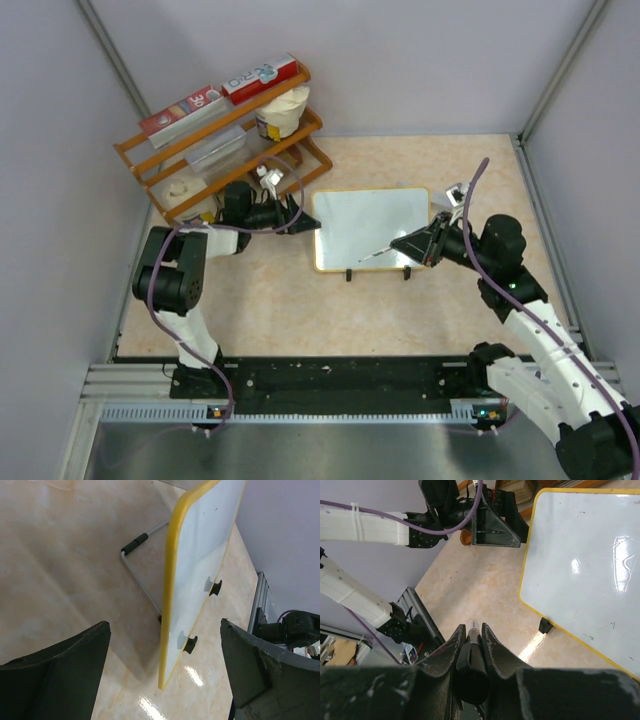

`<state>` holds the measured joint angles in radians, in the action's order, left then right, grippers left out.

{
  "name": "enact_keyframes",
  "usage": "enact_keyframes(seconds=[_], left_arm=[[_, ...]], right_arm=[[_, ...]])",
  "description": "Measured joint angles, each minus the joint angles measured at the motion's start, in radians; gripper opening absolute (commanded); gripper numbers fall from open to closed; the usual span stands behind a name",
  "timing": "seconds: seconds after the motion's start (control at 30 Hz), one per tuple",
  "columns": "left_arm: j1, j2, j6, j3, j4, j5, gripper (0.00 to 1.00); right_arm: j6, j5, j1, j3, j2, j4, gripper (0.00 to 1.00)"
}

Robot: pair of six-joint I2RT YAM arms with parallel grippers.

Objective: Write a sentence on the whiteboard
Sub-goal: Adjust the whiteboard marker at the Whiteboard stand.

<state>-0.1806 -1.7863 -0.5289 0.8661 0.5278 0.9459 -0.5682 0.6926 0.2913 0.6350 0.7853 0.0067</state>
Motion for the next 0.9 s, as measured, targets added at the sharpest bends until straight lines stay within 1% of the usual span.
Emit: enact_keyframes(seconds=[0.13,0.17,0.23,0.27,0.37,0.4,0.47,0.5,0.6,0.63,0.7,0.73,0.77,0.83,0.9], left_arm=[[-0.021,-0.066,0.004,0.050,0.002,0.008,0.89],[-0.026,-0.078,0.005,0.061,0.003,0.009,0.85],[-0.036,-0.101,0.006,0.077,0.003,0.017,0.81],[-0.040,-0.110,0.007,0.085,0.004,0.024,0.76],[-0.059,-0.137,0.006,0.097,0.020,0.046,0.64],[-0.068,-0.143,0.008,0.097,0.025,0.055,0.56],[-0.084,-0.152,0.008,0.100,0.030,0.072,0.49],[-0.090,-0.154,0.008,0.102,0.033,0.080,0.40],[-0.107,-0.155,0.016,0.105,0.035,0.102,0.29],[-0.111,-0.155,0.020,0.106,0.034,0.109,0.19],[-0.111,-0.155,0.028,0.106,0.029,0.116,0.12],[-0.111,-0.155,0.031,0.106,0.026,0.142,0.03],[-0.111,-0.155,0.031,0.106,0.024,0.158,0.00],[-0.111,-0.151,0.032,0.106,0.031,0.208,0.00],[-0.112,-0.146,0.043,0.106,0.033,0.217,0.00]], right_arm=[[0.000,-0.002,0.000,0.000,0.000,0.000,0.00],[0.000,-0.002,0.000,0.000,0.000,0.000,0.00],[0.000,-0.003,0.000,0.000,0.000,0.000,0.00],[0.000,-0.003,0.000,0.000,0.000,0.000,0.00],[0.000,-0.003,0.000,0.000,0.000,0.000,0.00],[-0.001,-0.003,0.000,0.000,0.000,0.000,0.00],[-0.001,-0.003,0.000,0.000,0.000,0.000,0.00],[-0.001,-0.003,0.000,0.000,0.000,0.000,0.00],[-0.001,-0.003,0.000,0.000,0.000,0.000,0.00],[-0.001,-0.003,0.000,0.000,0.000,0.000,0.00],[-0.001,-0.003,0.000,0.000,-0.002,0.000,0.00],[-0.001,-0.003,0.000,-0.001,-0.005,0.000,0.00],[-0.001,-0.003,0.000,-0.001,-0.007,0.000,0.00],[-0.001,-0.003,0.000,-0.002,-0.014,0.000,0.00],[-0.001,-0.003,0.000,-0.005,-0.019,0.003,0.00]])
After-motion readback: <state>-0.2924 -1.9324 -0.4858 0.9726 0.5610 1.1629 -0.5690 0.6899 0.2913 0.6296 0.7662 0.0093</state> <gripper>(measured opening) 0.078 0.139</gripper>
